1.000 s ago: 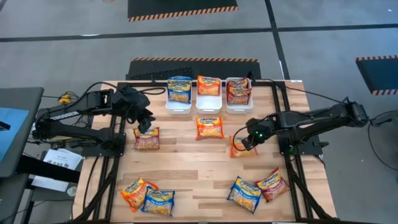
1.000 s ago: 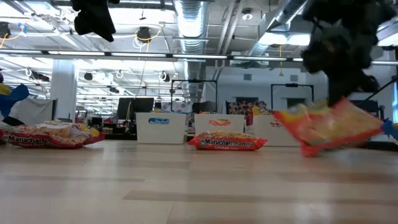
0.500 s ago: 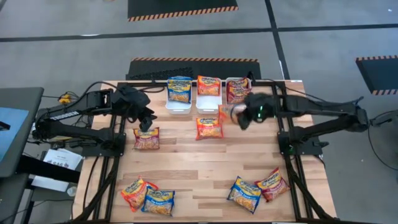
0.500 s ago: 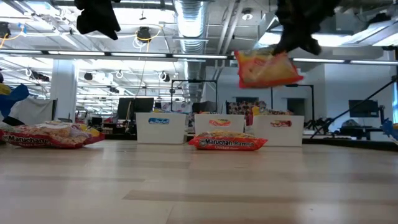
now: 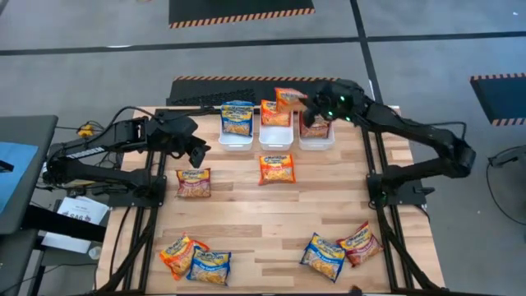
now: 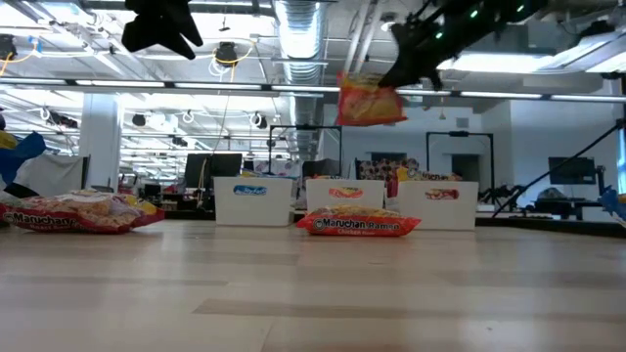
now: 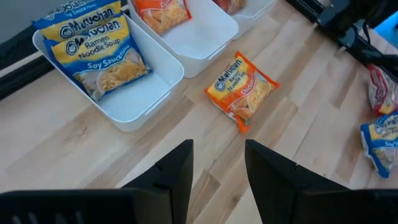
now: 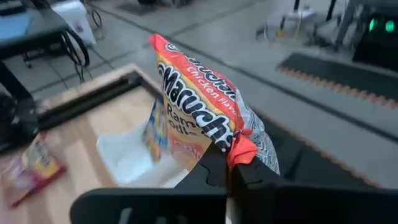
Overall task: Sort Maruchan noodles
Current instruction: Put the orange noodle pack into the center white bin
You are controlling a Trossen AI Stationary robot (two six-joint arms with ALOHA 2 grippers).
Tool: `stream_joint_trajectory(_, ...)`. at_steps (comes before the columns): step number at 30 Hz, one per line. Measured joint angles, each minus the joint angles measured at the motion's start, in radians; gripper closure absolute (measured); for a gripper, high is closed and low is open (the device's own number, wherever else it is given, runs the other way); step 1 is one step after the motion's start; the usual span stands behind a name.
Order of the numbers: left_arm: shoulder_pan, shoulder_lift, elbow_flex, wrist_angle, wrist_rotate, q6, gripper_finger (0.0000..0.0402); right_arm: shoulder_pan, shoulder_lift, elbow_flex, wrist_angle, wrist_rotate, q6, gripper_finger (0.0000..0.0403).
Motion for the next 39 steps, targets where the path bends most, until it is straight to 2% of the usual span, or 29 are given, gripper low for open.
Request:
stream_joint_trajectory(2,0.000,0.000,0.000,0.000,-0.007,-0.017,0.0272,-0.024,0.061,0.007,0.060,-0.028,-0.011,0.0398)
stream_joint_trajectory(7,0.000,0.000,0.000,0.000,-0.015,-0.054,0.0271,-0.046,0.260,0.090,0.058,-0.053,-0.070,0.0398)
stream_joint_trajectory(12,0.000,0.000,0.000,0.000,-0.015,-0.053,0.0272,-0.037,0.432,0.207,-0.044,-0.053,-0.081,0.0398)
stream_joint_trajectory(17,0.000,0.000,0.000,0.000,-0.015,-0.026,0.0271,-0.012,0.534,0.324,-0.159,-0.014,-0.098,0.0398)
stream_joint_trajectory(22,0.000,0.000,0.000,0.000,-0.016,-0.017,0.0272,0.014,0.609,0.401,-0.245,-0.003,-0.090,0.0398)
stream_joint_trajectory(30,0.000,0.000,0.000,0.000,-0.017,-0.017,0.0272,0.030,0.641,0.411,-0.340,0.004,-0.059,0.0387)
stream_joint_trajectory(34,0.000,0.000,0.000,0.000,-0.017,-0.017,0.0271,0.030,0.641,0.411,-0.344,0.005,-0.067,0.0360)
stream_joint_trajectory(39,0.000,0.000,0.000,0.000,-0.017,-0.017,0.0272,0.028,0.640,0.411,-0.361,0.013,-0.086,0.0306)
